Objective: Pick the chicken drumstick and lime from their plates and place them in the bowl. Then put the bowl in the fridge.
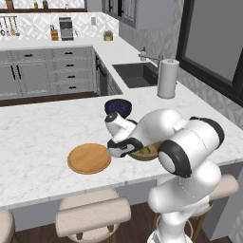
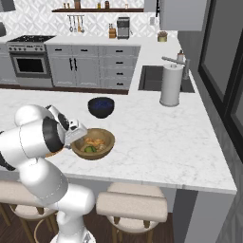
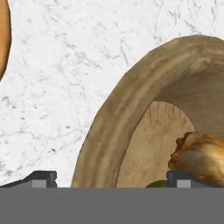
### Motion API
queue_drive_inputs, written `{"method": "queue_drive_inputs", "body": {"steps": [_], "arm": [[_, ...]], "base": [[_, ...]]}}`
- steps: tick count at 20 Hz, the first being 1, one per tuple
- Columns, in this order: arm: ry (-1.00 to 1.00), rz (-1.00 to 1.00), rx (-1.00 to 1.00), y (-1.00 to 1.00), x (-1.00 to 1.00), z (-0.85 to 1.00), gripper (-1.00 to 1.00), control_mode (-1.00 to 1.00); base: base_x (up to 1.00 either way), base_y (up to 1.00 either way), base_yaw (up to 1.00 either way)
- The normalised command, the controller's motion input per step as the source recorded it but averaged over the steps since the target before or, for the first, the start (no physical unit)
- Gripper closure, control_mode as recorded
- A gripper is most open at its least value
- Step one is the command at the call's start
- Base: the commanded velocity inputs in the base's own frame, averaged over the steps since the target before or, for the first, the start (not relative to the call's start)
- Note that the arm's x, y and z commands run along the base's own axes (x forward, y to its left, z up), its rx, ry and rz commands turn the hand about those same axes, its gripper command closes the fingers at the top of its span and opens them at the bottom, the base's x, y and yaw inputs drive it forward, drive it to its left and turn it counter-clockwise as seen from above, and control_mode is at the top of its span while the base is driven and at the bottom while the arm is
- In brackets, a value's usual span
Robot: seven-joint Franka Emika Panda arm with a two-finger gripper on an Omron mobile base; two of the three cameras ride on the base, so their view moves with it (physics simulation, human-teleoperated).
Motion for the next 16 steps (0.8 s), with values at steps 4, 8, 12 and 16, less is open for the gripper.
{"method": "queue_drive_inputs", "body": {"steps": [4, 8, 12, 16], "arm": [[0.07, 0.00, 0.00, -0.27, 0.00, -0.08, 1.00, -1.00], [0.00, 0.00, 0.00, 0.00, 0.00, -0.11, 1.00, -1.00], [-0.05, 0.00, 0.00, 0.00, 0.00, -0.03, 1.00, -1.00], [-0.01, 0.00, 0.00, 0.00, 0.00, 0.01, 1.00, -1.00]], "base": [[0.00, 0.00, 0.00], [0.00, 0.00, 0.00], [0.00, 0.00, 0.00], [0.00, 0.00, 0.00]]}}
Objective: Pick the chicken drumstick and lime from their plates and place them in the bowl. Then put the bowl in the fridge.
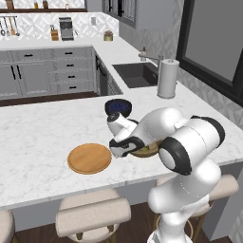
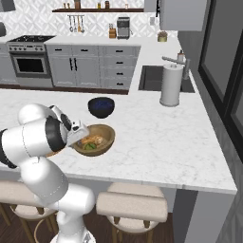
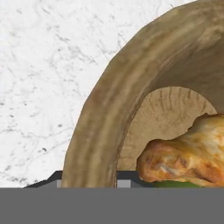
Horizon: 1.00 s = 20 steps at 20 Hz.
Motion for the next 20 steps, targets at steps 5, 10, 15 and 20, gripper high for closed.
{"method": "queue_drive_inputs", "body": {"steps": [5, 10, 15, 20], "arm": [[-0.07, 0.09, 0.00, 0.00, -0.18, 0.68, 1.00, -1.00], [0.08, 0.29, 0.03, 0.00, -0.21, 0.71, 1.00, -1.00], [0.14, 0.41, 0.02, -0.05, -0.15, 0.65, 1.00, -1.00], [0.01, 0.47, 0.11, -0.43, -0.13, 0.41, 1.00, -1.00]], "base": [[0.00, 0.00, 0.00], [0.00, 0.00, 0.00], [0.00, 0.00, 0.00], [0.00, 0.00, 0.00]]}}
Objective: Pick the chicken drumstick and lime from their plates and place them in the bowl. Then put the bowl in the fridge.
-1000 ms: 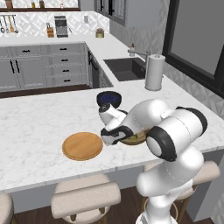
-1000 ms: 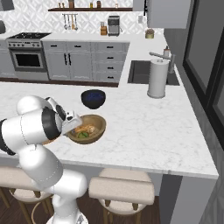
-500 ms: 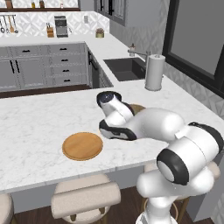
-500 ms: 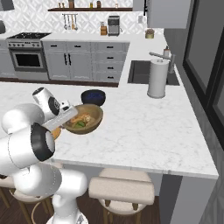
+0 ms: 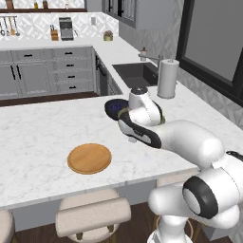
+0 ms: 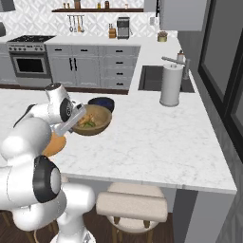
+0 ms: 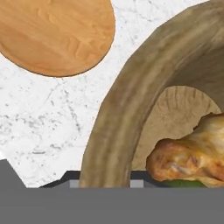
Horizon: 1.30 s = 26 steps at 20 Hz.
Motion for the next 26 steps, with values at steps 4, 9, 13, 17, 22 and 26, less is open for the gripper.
{"method": "queue_drive_inputs", "body": {"steps": [4, 9, 13, 17, 22, 26], "arm": [[0.06, 0.68, 0.01, -0.47, 0.00, 0.46, 1.00, -1.00], [0.26, 0.61, -0.12, -0.40, 0.06, 0.38, 1.00, -1.00], [-0.01, 0.45, -0.17, -0.37, -0.27, 0.00, 1.00, -1.00], [-0.47, 0.04, -0.02, -0.08, -0.76, 0.00, 1.00, -1.00], [-0.34, -0.28, 0.00, 0.30, -0.66, 0.21, 1.00, -1.00], [-0.06, -0.27, 0.21, -0.03, -0.81, 0.05, 1.00, -1.00]], "base": [[0.00, 0.00, 0.00], [0.00, 0.00, 0.00], [0.00, 0.00, 0.00], [0.00, 0.00, 0.00], [0.00, 0.00, 0.00], [0.00, 0.00, 0.00]]}}
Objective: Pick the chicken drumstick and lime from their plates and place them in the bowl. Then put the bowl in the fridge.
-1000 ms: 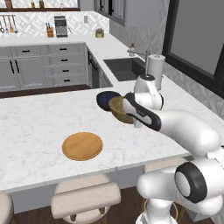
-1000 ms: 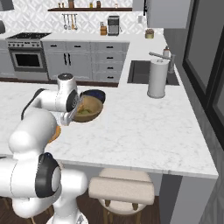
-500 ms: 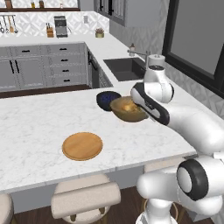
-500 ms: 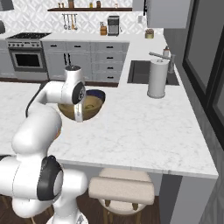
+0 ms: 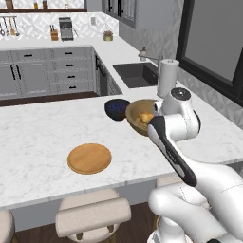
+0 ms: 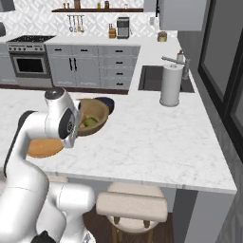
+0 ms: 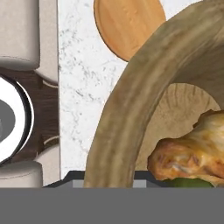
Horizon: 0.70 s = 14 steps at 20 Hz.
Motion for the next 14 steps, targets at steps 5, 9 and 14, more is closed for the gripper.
{"method": "queue_drive_inputs", "body": {"steps": [5, 9, 14], "arm": [[-0.01, 0.02, 0.12, -0.15, -0.54, 0.26, 1.00, -1.00], [0.02, 0.16, 0.00, -0.02, -0.48, 0.30, 1.00, -1.00], [0.06, 0.01, -0.03, 0.00, -0.14, 0.03, 1.00, -1.00]], "base": [[0.00, 0.00, 0.00], [0.00, 0.00, 0.00], [0.00, 0.00, 0.00]]}}
